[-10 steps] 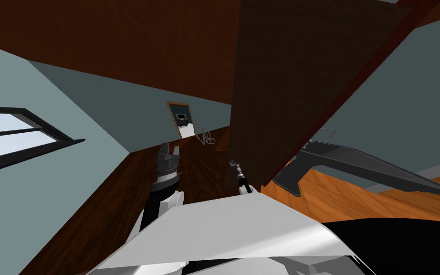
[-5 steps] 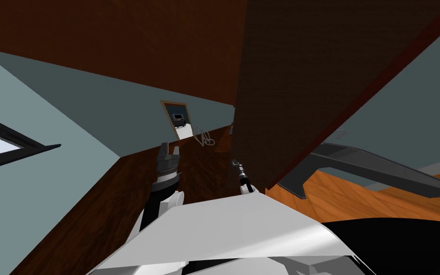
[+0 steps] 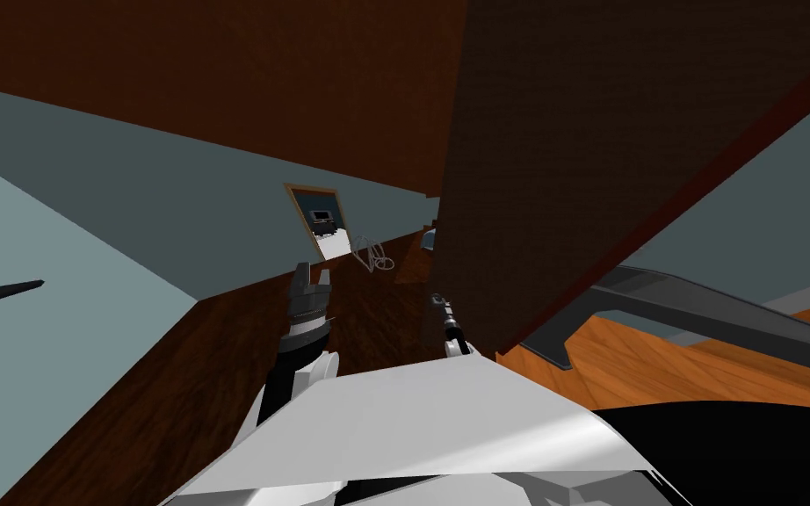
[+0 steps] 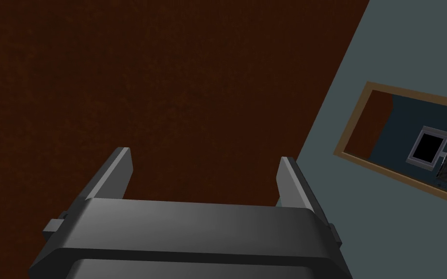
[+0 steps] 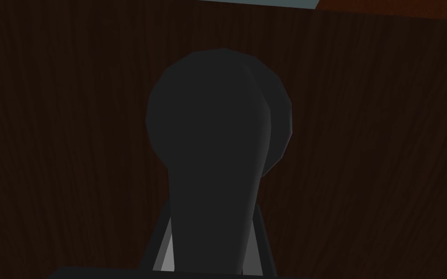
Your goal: Push the door open
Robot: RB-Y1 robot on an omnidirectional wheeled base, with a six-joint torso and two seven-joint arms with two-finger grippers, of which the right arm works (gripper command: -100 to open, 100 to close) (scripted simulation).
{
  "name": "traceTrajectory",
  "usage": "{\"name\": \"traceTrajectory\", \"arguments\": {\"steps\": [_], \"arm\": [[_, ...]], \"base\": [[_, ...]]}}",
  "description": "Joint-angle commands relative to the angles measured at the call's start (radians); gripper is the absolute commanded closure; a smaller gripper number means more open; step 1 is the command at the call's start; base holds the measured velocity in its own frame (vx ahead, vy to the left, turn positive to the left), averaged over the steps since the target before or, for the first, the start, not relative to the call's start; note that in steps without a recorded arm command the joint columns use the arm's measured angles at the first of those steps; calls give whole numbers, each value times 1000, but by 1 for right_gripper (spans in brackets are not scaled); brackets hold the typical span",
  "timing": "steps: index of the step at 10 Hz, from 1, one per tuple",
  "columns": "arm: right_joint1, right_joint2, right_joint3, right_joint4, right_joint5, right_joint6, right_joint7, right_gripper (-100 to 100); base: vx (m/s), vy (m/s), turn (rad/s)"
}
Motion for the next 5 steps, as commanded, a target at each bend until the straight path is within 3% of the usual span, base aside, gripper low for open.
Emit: {"name": "traceTrajectory", "arguments": {"steps": [1, 3, 5], "arm": [[1, -4, -20, -4, -10, -6, 6, 100], [1, -4, -20, -4, -10, -6, 6, 100], [1, -4, -41, -1, -20, -7, 15, 100]], "base": [[185, 96, -73], [81, 25, -20], [120, 62, -50]]}}
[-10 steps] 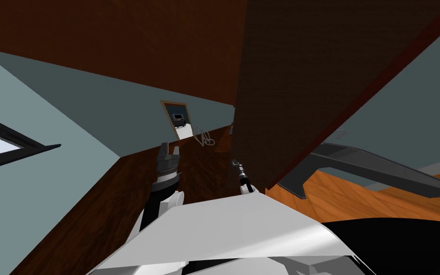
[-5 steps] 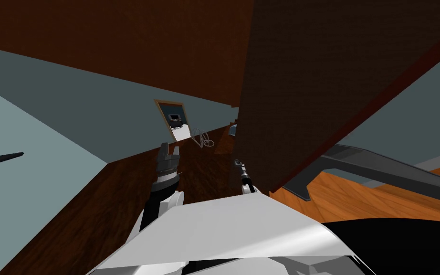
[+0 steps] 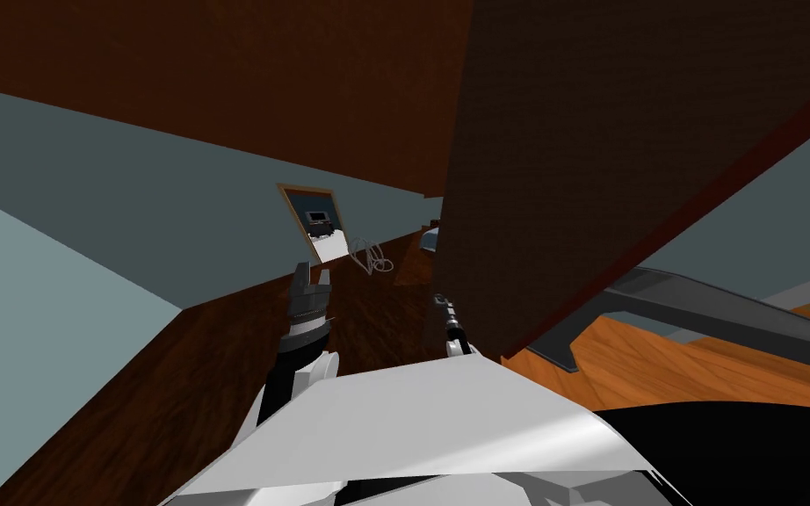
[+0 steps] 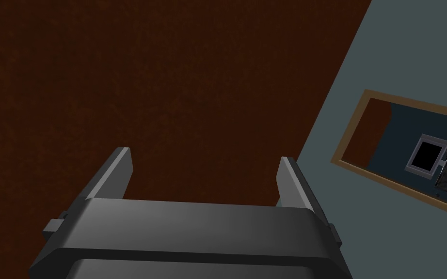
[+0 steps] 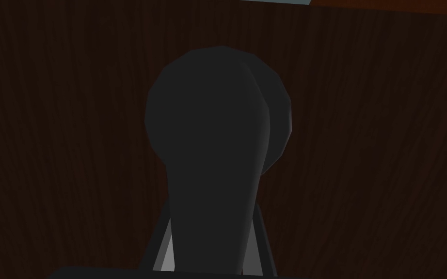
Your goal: Push the door open
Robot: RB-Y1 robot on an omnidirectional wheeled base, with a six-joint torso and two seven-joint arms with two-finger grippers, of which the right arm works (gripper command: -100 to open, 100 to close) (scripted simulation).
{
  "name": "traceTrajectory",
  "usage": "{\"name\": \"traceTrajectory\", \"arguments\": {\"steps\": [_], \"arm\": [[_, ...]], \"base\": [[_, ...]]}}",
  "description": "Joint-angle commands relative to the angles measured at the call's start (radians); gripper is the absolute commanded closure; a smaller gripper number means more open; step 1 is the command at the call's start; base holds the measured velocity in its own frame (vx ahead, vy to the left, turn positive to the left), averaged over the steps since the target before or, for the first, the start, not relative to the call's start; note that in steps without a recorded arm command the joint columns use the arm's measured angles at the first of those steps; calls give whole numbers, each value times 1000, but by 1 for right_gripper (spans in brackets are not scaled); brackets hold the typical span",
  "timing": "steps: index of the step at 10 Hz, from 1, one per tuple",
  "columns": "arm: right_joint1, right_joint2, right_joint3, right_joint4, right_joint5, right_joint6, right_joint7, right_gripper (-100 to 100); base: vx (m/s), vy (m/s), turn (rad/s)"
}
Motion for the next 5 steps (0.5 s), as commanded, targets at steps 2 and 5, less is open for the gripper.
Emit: {"name": "traceTrajectory", "arguments": {"steps": [2, 5], "arm": [[-9, -5, -21, 9, -11, -7, 5, 100], [-3, -12, -46, 15, -25, -9, 13, 100]], "base": [[155, 79, -61], [131, 35, -43]]}}
